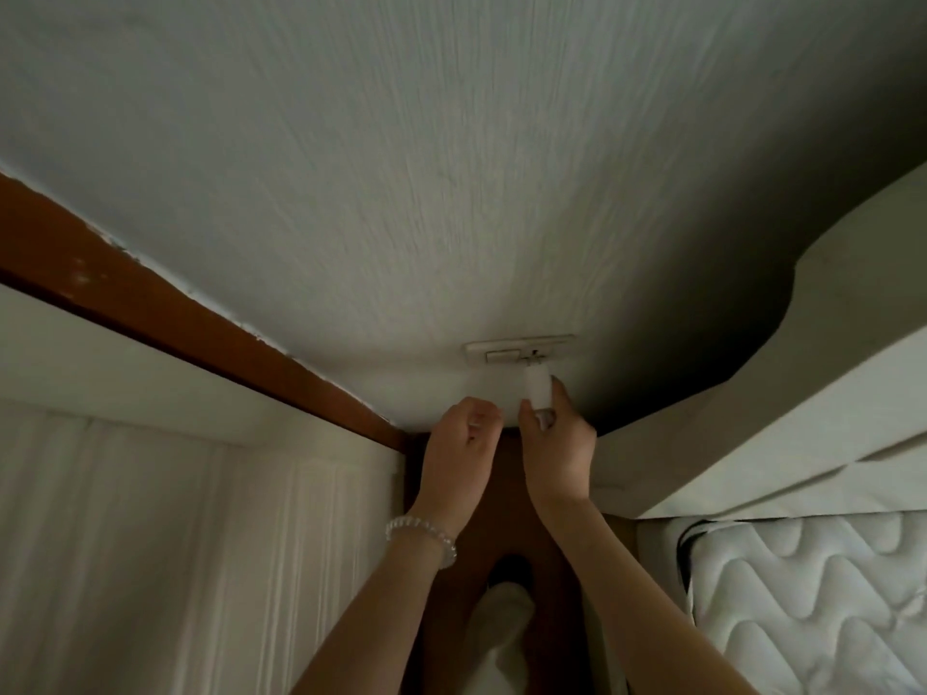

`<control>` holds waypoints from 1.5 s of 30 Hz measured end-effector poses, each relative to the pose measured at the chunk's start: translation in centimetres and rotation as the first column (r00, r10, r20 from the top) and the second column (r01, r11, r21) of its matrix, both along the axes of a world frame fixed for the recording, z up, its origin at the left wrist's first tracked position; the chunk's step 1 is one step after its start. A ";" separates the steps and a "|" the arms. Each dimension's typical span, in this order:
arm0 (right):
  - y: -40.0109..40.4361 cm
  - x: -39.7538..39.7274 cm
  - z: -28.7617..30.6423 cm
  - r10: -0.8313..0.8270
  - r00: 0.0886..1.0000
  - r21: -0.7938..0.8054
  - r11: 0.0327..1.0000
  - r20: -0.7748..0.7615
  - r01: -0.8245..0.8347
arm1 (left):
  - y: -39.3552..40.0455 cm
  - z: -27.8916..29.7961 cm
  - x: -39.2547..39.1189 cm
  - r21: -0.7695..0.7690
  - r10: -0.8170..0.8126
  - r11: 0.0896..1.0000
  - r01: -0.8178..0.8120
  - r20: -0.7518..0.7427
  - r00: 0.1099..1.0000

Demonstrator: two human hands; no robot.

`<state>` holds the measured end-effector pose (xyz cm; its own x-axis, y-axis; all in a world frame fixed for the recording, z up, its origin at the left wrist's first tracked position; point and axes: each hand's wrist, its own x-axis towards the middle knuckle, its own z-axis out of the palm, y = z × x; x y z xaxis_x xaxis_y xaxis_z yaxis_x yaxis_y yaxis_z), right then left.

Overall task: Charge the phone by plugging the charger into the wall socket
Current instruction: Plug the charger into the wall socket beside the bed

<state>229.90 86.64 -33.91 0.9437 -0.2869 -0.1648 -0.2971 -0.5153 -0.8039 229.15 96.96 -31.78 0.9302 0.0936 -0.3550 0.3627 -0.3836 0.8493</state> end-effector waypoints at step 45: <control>0.6 3.6 -0.2 0.090 0.983 -0.275 0.952 -0.157 -0.131 | 2.5 -0.4 -1.4 0.015 0.016 1.000 -0.016 0.010 1.000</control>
